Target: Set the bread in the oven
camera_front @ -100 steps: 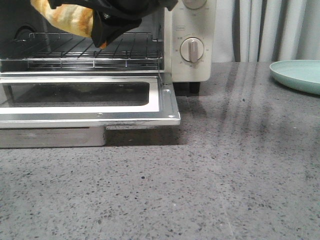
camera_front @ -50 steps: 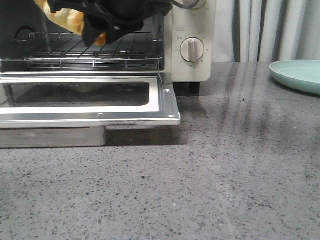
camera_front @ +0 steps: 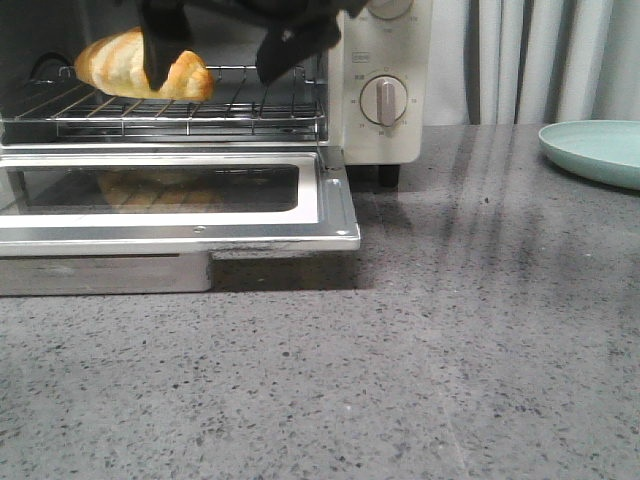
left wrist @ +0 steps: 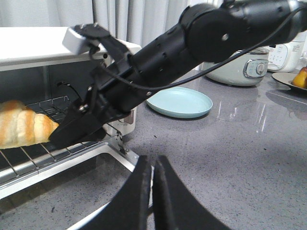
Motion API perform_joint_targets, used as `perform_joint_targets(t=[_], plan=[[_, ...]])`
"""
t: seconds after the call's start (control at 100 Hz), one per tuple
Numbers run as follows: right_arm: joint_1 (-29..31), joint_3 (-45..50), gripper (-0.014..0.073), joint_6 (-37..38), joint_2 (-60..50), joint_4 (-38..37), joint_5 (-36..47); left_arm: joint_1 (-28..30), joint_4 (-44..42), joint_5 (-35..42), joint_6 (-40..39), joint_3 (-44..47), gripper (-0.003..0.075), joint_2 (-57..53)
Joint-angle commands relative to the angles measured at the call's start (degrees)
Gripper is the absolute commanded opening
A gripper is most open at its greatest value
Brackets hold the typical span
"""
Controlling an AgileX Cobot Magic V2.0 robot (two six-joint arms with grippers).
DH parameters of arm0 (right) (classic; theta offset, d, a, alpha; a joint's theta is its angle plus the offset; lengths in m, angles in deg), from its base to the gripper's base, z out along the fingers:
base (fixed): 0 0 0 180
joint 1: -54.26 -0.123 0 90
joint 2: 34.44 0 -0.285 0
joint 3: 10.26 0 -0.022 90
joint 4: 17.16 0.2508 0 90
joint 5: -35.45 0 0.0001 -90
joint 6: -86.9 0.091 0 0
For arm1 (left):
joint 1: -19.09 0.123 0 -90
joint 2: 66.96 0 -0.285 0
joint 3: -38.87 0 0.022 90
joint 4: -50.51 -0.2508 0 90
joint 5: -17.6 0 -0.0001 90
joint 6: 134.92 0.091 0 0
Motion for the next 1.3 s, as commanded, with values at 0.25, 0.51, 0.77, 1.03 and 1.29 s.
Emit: perform_joint_targets(t=[0.25, 0.51, 0.77, 1.03, 1.29], plan=[[-9.39, 21.52, -0.0056, 0.17, -26.40, -5.36, 13.46, -0.43, 0.74, 10.34, -0.52, -2.21, -0.0022, -5.74], [-7.22, 42.36, -0.0056, 0.17, -53.56, -12.28, 16.62, -0.43, -3.03, 13.15, -0.52, -1.48, -0.0022, -6.32], [-1.50, 53.48, -0.0056, 0.17, -76.29, -21.76, 16.08, -0.43, -3.03, 15.26, -0.52, 0.99, -0.0021, -6.32], [0.42, 56.30, -0.0056, 0.34, -81.97, -21.48, 12.86, -0.43, -3.03, 15.04, -0.52, 1.63, -0.0021, -6.32], [0.42, 56.30, -0.0057, 0.34, -81.97, -21.48, 13.04, -0.43, -3.03, 15.00, -0.52, 1.63, -0.0021, -6.32]])
